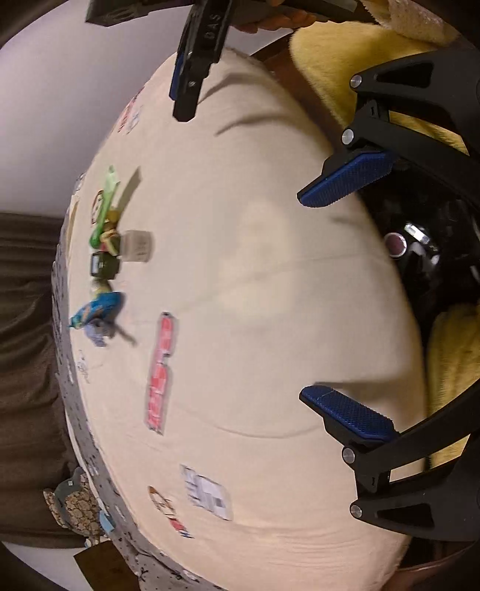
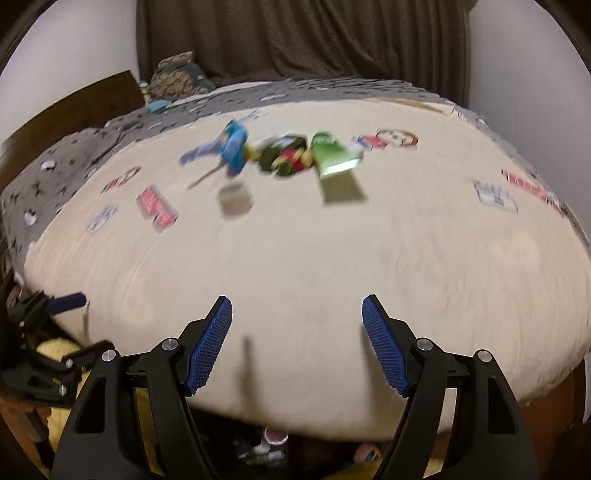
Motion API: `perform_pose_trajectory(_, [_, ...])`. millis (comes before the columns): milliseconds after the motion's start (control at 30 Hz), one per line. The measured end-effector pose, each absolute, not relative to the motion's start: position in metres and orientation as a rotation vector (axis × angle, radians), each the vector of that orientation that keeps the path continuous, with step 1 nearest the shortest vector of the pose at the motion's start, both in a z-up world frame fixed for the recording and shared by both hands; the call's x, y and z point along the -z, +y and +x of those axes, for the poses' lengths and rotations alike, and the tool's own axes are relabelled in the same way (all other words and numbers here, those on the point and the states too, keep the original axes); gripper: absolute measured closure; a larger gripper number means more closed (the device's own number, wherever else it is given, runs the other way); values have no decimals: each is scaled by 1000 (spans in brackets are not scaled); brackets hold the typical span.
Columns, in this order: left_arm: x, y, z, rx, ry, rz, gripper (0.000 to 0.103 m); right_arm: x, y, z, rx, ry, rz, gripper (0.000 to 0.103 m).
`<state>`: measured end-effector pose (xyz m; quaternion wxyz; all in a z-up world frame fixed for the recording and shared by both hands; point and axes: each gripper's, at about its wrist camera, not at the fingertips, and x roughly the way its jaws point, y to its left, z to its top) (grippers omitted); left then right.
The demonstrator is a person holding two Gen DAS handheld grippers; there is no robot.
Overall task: Collect trash
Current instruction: 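Grasp the white tape roll with the left tool while the right tool grasps the green tube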
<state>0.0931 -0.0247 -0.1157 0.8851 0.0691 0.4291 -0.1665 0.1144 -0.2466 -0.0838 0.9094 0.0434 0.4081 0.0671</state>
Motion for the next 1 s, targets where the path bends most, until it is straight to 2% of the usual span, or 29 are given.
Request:
perform_pose_trajectory(367, [96, -84, 177, 377, 821, 155, 13, 69, -273, 218, -92, 857, 144, 29])
perform_pose_trajectory(633, [108, -109, 221, 379, 866, 129, 27, 81, -283, 262, -116, 890, 205, 30])
perform_pose_trajectory(700, [111, -112, 229, 379, 877, 119, 30, 85, -284, 271, -137, 904, 227, 33])
perform_pose_trajectory(767, [114, -116, 236, 379, 889, 118, 31, 89, -283, 279, -149, 919, 235, 37])
perform_pose_trajectory(867, [120, -120, 245, 394, 914, 121, 43, 94, -282, 285, -176, 939, 248, 60])
perform_pose_trajectory(933, [121, -121, 246, 404, 913, 125, 54, 94, -282, 284, -182, 927, 254, 67])
perform_pose_trajectory(967, [121, -121, 247, 409, 910, 127, 59, 93, -281, 282, -188, 920, 249, 77])
perform_pose_trajectory(1000, [120, -121, 247, 412, 909, 129, 71, 92, -280, 281, -189, 916, 243, 86])
